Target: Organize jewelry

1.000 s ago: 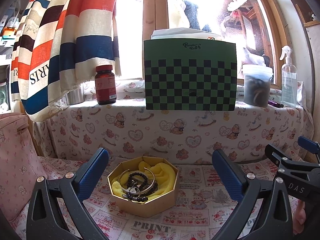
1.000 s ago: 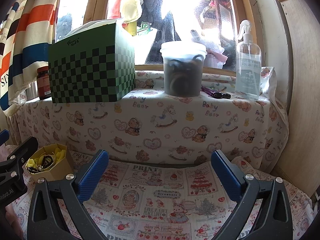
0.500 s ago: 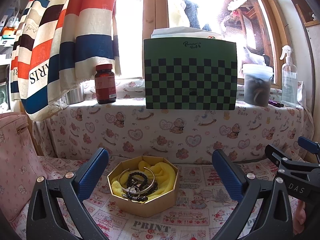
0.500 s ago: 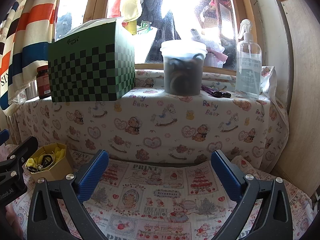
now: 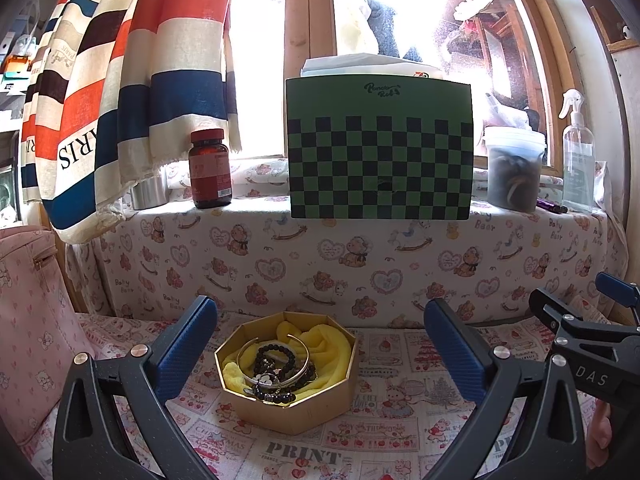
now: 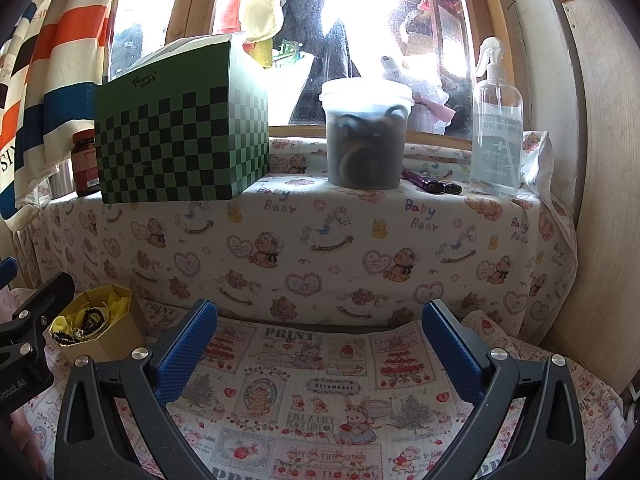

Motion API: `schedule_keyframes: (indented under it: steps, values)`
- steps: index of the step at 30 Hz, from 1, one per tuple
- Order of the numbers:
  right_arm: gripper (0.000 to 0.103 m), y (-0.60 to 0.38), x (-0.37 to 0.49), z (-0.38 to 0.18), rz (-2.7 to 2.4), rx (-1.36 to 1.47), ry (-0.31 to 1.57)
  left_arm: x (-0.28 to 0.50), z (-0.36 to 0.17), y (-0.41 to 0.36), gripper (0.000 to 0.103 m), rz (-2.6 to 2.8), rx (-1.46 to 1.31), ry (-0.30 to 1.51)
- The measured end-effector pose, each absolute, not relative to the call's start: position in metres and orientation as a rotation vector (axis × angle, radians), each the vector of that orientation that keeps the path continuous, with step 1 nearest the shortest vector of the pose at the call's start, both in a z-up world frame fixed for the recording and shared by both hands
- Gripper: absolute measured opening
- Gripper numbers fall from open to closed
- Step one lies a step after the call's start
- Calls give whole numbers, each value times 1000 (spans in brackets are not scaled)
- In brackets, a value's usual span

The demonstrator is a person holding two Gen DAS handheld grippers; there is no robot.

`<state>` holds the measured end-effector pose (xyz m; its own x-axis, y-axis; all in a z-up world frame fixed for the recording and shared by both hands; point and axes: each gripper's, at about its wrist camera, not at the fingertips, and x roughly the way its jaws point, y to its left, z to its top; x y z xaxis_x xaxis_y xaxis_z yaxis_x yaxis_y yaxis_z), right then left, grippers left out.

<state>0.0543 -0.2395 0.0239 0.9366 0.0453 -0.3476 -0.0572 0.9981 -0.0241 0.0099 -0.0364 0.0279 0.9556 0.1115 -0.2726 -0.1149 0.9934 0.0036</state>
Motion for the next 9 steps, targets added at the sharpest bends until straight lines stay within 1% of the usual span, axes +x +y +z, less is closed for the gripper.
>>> schedule_keyframes:
  steps: [9]
  values:
    - [103, -240, 54, 23, 54, -36, 356, 10, 28, -36, 103, 113, -9, 276]
